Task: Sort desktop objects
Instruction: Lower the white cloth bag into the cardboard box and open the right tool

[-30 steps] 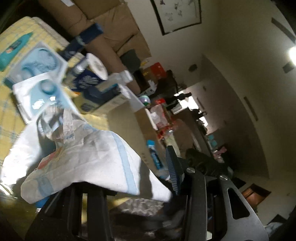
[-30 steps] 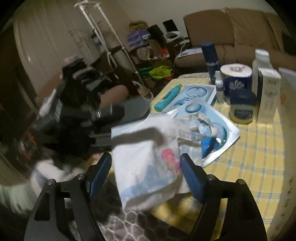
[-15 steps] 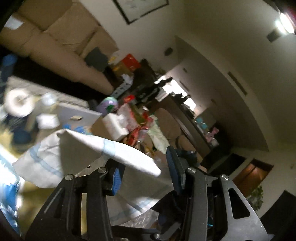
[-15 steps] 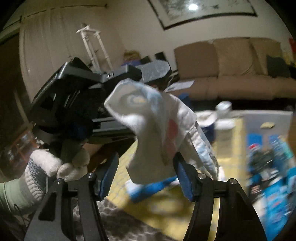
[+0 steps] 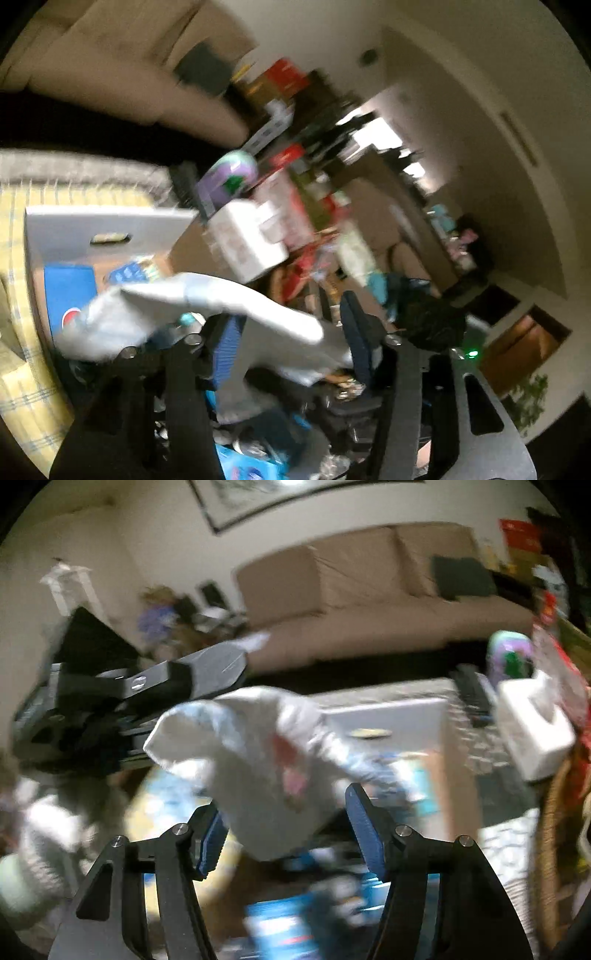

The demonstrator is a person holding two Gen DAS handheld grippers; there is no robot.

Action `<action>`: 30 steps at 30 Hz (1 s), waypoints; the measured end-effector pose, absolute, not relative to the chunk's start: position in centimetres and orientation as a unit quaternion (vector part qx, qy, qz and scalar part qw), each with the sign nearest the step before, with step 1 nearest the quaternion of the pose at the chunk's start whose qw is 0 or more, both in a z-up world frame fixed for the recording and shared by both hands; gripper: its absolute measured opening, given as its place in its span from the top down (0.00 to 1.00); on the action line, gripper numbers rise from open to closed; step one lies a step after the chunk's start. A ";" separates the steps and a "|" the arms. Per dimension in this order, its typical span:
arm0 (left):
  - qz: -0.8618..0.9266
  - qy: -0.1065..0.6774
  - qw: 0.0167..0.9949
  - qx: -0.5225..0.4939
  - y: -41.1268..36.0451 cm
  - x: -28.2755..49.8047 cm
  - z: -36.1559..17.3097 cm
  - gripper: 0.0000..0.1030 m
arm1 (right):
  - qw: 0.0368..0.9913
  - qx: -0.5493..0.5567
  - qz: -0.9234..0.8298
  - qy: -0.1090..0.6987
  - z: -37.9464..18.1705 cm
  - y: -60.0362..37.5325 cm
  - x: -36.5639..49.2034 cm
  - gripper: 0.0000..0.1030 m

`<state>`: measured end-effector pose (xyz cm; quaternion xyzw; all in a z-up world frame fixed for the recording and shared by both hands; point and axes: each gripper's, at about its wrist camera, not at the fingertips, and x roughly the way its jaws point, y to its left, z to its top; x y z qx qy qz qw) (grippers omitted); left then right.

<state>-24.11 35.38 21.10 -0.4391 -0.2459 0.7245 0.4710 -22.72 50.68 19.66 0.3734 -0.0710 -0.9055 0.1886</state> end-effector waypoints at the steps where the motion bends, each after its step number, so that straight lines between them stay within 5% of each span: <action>1: 0.725 -0.240 0.463 -0.451 35.3 -24.3 20.1 0.40 | 0.169 0.383 -0.906 -0.062 18.9 51.4 -23.7 0.38; 3: 0.728 -0.216 0.450 -0.470 35.9 -24.4 19.0 0.24 | 0.127 0.399 -0.907 -0.050 17.4 52.6 -25.0 0.38; 18: 0.754 -0.202 0.425 -0.459 26.4 -18.4 19.6 0.00 | 0.114 0.422 -0.898 -0.046 15.1 51.7 -21.9 0.37; 30: 0.792 -0.193 0.354 -0.458 11.8 -11.2 19.3 0.00 | 0.149 0.411 -0.898 -0.045 18.1 45.2 -15.6 0.14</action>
